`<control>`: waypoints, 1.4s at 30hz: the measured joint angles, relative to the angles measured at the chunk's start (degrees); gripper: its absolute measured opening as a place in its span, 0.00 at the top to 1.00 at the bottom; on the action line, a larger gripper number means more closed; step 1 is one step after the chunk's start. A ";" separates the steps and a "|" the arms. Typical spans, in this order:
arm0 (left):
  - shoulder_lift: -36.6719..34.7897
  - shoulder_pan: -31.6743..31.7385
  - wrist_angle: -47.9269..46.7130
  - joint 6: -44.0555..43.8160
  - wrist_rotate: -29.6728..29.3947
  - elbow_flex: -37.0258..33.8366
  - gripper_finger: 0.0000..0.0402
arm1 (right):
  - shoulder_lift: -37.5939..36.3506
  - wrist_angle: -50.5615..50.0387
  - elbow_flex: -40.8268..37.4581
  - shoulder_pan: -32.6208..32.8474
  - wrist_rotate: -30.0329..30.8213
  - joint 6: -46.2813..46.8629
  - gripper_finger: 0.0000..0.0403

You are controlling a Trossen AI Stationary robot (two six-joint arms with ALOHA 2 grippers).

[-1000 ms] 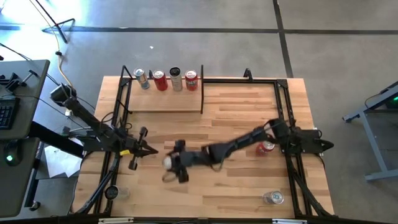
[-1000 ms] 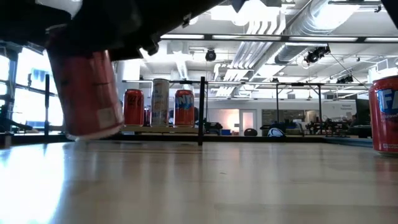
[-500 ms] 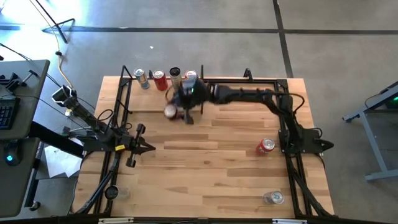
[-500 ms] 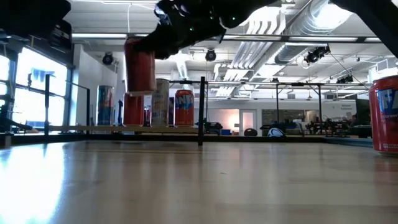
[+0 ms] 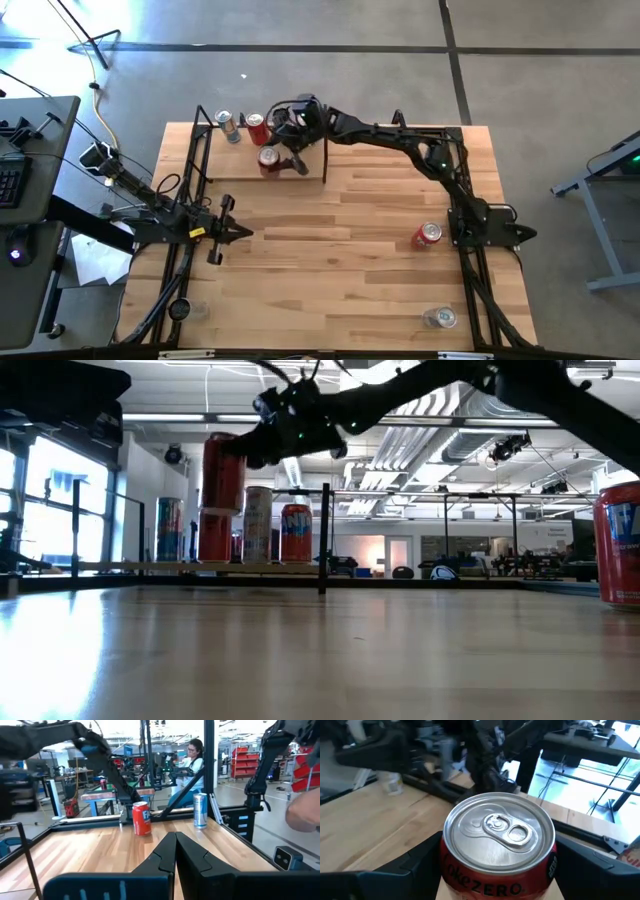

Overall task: Place canned beverage on shelf
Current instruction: Move the red soda can to the middle of the table

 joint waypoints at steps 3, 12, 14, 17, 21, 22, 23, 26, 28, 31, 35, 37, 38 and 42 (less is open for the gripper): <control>0.02 0.06 -0.44 0.00 0.42 0.04 1.00 | 3.90 0.04 5.64 -0.94 0.11 2.61 0.28; 0.02 0.06 -1.57 -0.15 0.79 0.04 1.00 | 12.05 3.00 14.30 -1.50 13.68 8.69 0.28; 0.02 0.06 -1.63 -0.15 0.86 0.04 1.00 | 12.00 2.99 14.05 -1.36 15.78 9.49 0.28; 0.02 0.06 -1.68 -0.13 0.97 0.04 1.00 | 12.00 2.63 14.01 -1.42 16.95 9.91 0.28; 0.02 0.06 -1.72 -0.13 0.97 0.04 1.00 | 12.02 2.54 14.00 -1.14 17.19 10.50 0.28; 0.02 0.06 -1.70 -0.12 0.97 0.04 1.00 | 12.02 2.44 14.00 -0.96 17.32 10.49 0.28; 0.02 0.06 -1.71 -0.13 0.97 0.04 1.00 | 12.02 2.29 13.97 -0.78 17.34 10.49 0.28; 0.02 0.06 -1.72 -0.11 0.97 0.04 1.00 | 11.10 0.22 13.83 -0.01 17.57 9.78 0.28; 0.02 0.06 -1.72 -0.11 0.97 0.04 1.00 | 9.81 -3.35 13.98 0.82 17.06 9.79 0.28; 0.02 0.06 -1.84 -0.09 0.97 0.04 1.00 | 7.65 -12.56 15.40 2.30 16.83 7.05 0.28; 0.04 0.04 -1.92 -0.02 1.47 0.04 1.00 | 0.67 -23.31 13.05 5.15 16.46 1.76 0.28; 0.02 0.04 -1.94 -0.01 1.49 0.04 1.00 | -2.54 -25.86 12.27 7.00 16.39 -0.33 0.28; 0.02 0.04 -1.92 0.07 1.51 0.04 1.00 | -3.73 -25.29 11.30 8.13 16.25 -0.84 0.28; 0.02 0.04 -1.92 0.42 1.55 0.04 1.00 | -5.67 -22.45 4.20 12.20 17.68 -1.95 0.28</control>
